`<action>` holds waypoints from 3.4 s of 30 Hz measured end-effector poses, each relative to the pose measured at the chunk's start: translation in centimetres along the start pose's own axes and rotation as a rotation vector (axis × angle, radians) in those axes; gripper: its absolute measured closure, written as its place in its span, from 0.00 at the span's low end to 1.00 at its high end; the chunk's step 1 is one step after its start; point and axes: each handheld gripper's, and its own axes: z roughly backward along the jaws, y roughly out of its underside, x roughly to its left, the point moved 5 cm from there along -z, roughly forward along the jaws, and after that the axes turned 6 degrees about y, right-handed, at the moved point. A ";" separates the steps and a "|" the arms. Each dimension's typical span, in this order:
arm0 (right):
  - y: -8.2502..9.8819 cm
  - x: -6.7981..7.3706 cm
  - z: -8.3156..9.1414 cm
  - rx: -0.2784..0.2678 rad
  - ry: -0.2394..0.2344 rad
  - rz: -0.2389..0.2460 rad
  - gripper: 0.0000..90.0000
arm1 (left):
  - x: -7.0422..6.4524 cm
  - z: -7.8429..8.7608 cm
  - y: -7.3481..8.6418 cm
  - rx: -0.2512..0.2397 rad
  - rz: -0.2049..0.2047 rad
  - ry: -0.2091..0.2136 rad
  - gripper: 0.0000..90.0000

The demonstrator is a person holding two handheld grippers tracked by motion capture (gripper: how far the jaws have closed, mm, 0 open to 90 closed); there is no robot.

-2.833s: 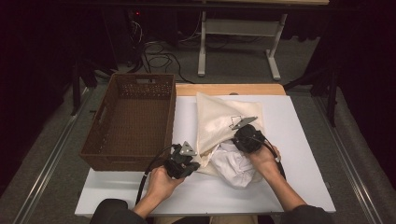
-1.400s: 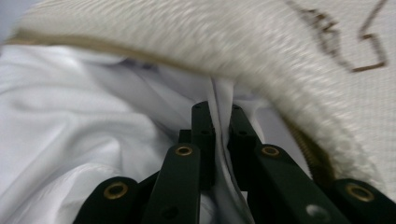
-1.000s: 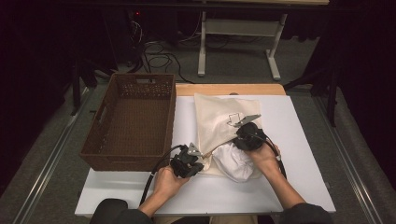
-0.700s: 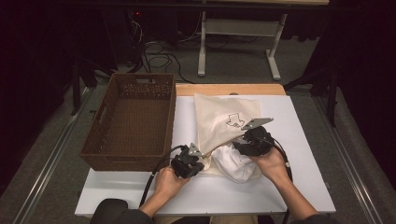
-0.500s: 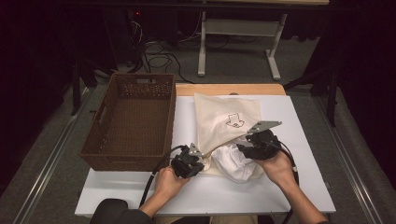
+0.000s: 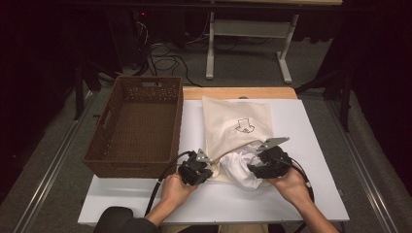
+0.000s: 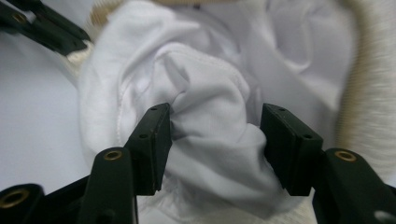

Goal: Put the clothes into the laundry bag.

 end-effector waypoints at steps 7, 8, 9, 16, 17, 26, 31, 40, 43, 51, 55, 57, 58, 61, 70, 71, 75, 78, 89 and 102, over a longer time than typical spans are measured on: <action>0.0 0.2 -2.1 0.050 0.002 0.010 0.66 | 0.0 0.1 0.0 0.003 0.001 0.007 0.97; 0.0 0.2 -2.2 0.059 0.007 0.021 0.70 | -0.1 0.1 0.0 0.002 0.000 0.007 0.97; 0.0 0.2 -2.3 0.062 0.011 0.025 0.73 | -0.1 0.1 0.0 -0.001 -0.001 0.007 0.97; -0.5 0.1 -2.2 0.020 0.060 0.064 0.89 | -0.1 0.1 0.1 -0.002 0.000 0.010 0.97; -0.6 0.0 -2.2 0.017 0.062 0.062 0.89 | -0.1 0.0 0.1 0.001 -0.002 0.010 0.97; -2.3 -1.8 -3.1 -0.015 0.112 -0.002 0.90 | -0.6 -0.4 0.2 0.030 -0.040 -0.006 0.99; -3.2 -3.2 -4.1 -0.018 0.146 -0.043 0.90 | -0.6 -0.2 0.2 0.029 -0.038 -0.001 0.99; -3.2 -3.2 -4.2 -0.015 0.138 -0.051 0.80 | -0.3 -0.1 0.2 0.010 -0.020 0.016 0.97; -2.7 -2.8 -2.9 -0.036 0.103 -0.050 0.75 | -0.3 0.0 0.2 0.003 -0.016 0.019 0.97; -1.0 -2.3 0.1 -0.100 0.097 -0.056 0.68 | -0.2 -0.1 0.2 -0.006 -0.013 0.014 0.96; -0.4 -1.7 1.0 -0.122 0.085 -0.036 0.65 | -0.2 -0.2 0.2 -0.001 -0.011 0.014 0.96; -0.1 -1.3 1.2 -0.124 0.081 -0.029 0.64 | -0.2 -0.2 0.3 0.001 -0.010 0.013 0.96; 0.0 -1.2 1.3 -0.125 0.074 -0.031 0.64 | -0.2 -0.2 0.3 0.000 -0.010 0.013 0.96; 0.2 -1.3 1.8 -0.136 0.074 -0.034 0.64 | -0.2 -0.3 0.3 0.000 -0.007 0.015 0.96; 0.7 -1.2 2.9 -0.155 0.059 -0.045 0.67 | -0.2 -0.3 0.3 0.001 -0.007 0.010 0.93; 0.7 -1.0 2.8 -0.155 0.055 -0.042 0.67 | -0.2 -0.3 0.3 0.000 -0.006 0.008 0.93; 0.9 -0.2 1.6 -0.123 0.024 -0.028 0.65 | -0.2 -0.3 0.3 -0.003 -0.006 0.010 0.94; 1.0 0.6 0.1 -0.090 0.015 -0.006 0.56 | -0.2 -0.2 0.3 -0.003 -0.007 0.012 0.95; 0.6 1.1 -2.6 0.025 -0.010 0.041 0.91 | -0.4 -0.2 0.3 0.002 -0.009 0.014 0.98; -1.8 -1.0 -3.6 -0.025 0.075 0.015 0.97 | -0.8 0.1 0.2 0.042 -0.039 0.000 0.99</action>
